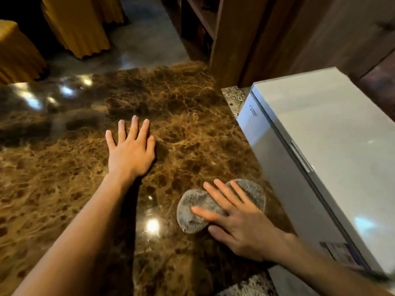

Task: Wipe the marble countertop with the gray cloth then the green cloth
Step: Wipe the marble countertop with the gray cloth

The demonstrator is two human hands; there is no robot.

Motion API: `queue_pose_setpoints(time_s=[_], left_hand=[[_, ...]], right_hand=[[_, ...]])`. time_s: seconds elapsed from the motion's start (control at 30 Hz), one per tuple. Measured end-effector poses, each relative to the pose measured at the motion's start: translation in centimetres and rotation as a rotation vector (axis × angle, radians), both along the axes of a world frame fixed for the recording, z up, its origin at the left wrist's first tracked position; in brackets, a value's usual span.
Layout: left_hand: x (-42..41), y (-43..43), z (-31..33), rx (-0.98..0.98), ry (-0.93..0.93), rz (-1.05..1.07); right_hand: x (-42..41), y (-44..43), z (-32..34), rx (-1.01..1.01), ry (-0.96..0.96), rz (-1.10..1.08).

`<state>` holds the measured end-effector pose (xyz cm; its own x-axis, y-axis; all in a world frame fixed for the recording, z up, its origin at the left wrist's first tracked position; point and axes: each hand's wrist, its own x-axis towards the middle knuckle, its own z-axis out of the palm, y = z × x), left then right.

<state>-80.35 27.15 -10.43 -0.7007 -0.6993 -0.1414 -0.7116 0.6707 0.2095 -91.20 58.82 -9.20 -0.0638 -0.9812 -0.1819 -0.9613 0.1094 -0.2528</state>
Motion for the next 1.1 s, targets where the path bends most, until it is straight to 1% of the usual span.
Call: queue_pose_setpoints(time_s=[0.13,0.2,0.3,0.37,0.47,0.6,0.7,0.83,0.97,1.1], left_hand=[[0.1,-0.4,-0.4,-0.015,0.013,-0.018],[0.0,-0.5,-0.6,-0.015,0.011,-0.013],[0.0,-0.7,-0.7,0.001,0.010,-0.020],[0.1,-0.8,-0.5,0.001,0.012,-0.016],[0.1,-0.6,-0.4,-0.005,0.020,-0.020],[-0.2,-0.1,-0.3,-0.059,0.024,0.035],[-0.4,0.1,-0.4,-0.071,0.003,0.045],[-0.4,0.2,-0.6,-0.097,0.002,0.049],[-0.3,0.2,-0.5,-0.079,0.010,0.045],[-0.2,0.2,-0.5,-0.076,0.037,0.033]], right_hand=[[2.7,6.3,0.4,0.036,-0.021,-0.137],[3.1,7.2,0.5,0.041,-0.035,-0.184],[2.2,5.7,0.4,0.027,-0.036,-0.240],[0.3,3.2,0.0,-0.001,-0.005,-0.264],[-4.1,-2.8,-0.7,-0.008,-0.012,-0.335],[-10.6,-13.7,-0.9,-0.019,0.008,-0.391],[-14.2,-21.4,-0.9,0.010,0.008,-0.428],[-18.0,-29.4,-1.0,0.036,0.023,-0.462],[-20.7,-33.7,-0.7,0.032,0.027,-0.485],[-20.3,-32.5,-0.8,0.033,0.036,-0.438]])
